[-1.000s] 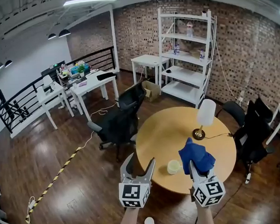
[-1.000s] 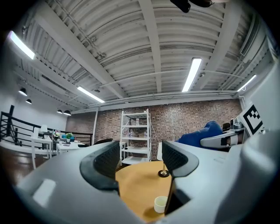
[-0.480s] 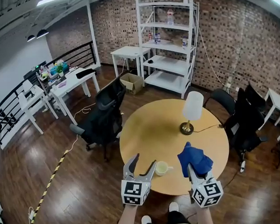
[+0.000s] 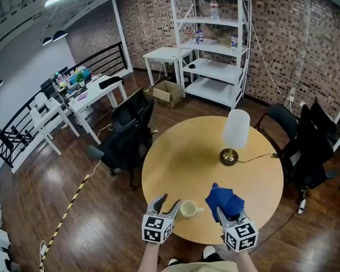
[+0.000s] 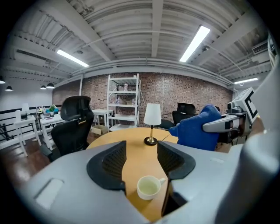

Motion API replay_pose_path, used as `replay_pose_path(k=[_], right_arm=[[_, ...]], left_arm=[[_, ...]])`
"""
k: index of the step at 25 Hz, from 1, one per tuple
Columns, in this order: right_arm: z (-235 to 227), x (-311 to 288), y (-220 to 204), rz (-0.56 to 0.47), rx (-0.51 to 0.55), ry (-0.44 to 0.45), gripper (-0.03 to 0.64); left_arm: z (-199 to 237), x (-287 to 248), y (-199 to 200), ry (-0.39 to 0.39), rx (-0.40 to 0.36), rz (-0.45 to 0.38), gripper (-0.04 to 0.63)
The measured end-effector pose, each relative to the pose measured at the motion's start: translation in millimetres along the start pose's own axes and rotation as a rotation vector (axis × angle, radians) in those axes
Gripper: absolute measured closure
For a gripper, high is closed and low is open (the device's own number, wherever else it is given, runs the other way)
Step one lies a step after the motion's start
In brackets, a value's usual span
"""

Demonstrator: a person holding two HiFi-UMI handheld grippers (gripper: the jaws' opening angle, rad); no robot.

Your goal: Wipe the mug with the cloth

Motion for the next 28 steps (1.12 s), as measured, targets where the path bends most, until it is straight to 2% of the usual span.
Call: replay_pose_path(k=[5, 8, 14, 17, 19, 22, 28], right_arm=[[-10.2, -17.7, -47.2, 0.109, -0.014, 0.071, 0.555], [-0.8, -28.4, -81.8, 0.186, -0.013, 0.105, 0.555], [30.5, -48.6, -144.0, 0.363, -0.056, 0.112, 0.555], [44.3, -52.1, -164.2, 0.422, -0.084, 0.095, 0.554], [49.7, -58.0, -176.1, 0.445, -0.100, 0.082, 0.555], [55.5, -67.0, -192.0, 0.454, -0.148, 0.070, 0.554], [68.6, -91.3, -208.5, 0.497, -0.176, 0.023, 0.555]], left_arm=[[14.0, -24.5, -35.1, 0.022, 0.003, 0.120, 0.397], [23.3, -36.5, -59.9, -0.001, 0.028, 0.207, 0.414], [41.9, -66.4, -96.0, -0.120, 0.080, 0.360, 0.453], [41.0, -78.1, -114.4, -0.221, 0.098, 0.478, 0.449], [41.0, -88.2, -127.4, -0.285, 0.140, 0.566, 0.449], [44.8, -105.1, -146.1, -0.324, 0.206, 0.661, 0.465], [48.2, -127.2, -174.1, -0.392, 0.215, 0.827, 0.485]])
Point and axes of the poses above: the fingertips, and each gripper's own axes: x backward along the fingers, z to its left, y out of its top, the point moved 3 cm from there along x, backward along the fingers, and after that the axes turned 9 degrees about x, right-handed, at the moved point
